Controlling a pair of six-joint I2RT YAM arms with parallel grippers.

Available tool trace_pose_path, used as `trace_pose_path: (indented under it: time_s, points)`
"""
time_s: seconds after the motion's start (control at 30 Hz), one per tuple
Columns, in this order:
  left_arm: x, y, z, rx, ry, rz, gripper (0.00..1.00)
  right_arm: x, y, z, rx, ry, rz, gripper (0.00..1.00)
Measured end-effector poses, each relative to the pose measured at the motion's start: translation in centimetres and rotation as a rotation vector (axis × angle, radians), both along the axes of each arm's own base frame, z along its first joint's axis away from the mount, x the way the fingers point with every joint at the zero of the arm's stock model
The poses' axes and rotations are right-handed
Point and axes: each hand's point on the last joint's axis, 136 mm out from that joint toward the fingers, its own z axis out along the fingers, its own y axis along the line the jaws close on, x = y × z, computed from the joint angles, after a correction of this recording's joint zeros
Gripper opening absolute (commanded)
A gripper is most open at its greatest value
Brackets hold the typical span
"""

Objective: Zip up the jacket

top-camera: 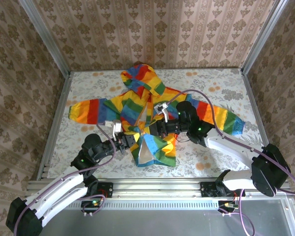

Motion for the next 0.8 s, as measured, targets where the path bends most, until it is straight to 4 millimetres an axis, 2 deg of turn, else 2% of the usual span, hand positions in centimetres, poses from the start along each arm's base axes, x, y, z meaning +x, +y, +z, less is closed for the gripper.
trace_pose_path:
  time_s: [0.37,0.8]
  points:
    - [0.22,-0.18,0.15,-0.054,0.078,0.003,0.03,0.12,-0.21,-0.74,0.012,0.014,-0.013,0.0]
    - [0.37,-0.29,0.49,-0.105,0.103,0.003,0.13,0.41,-0.04,-0.43,0.03,0.009,-0.018,0.0]
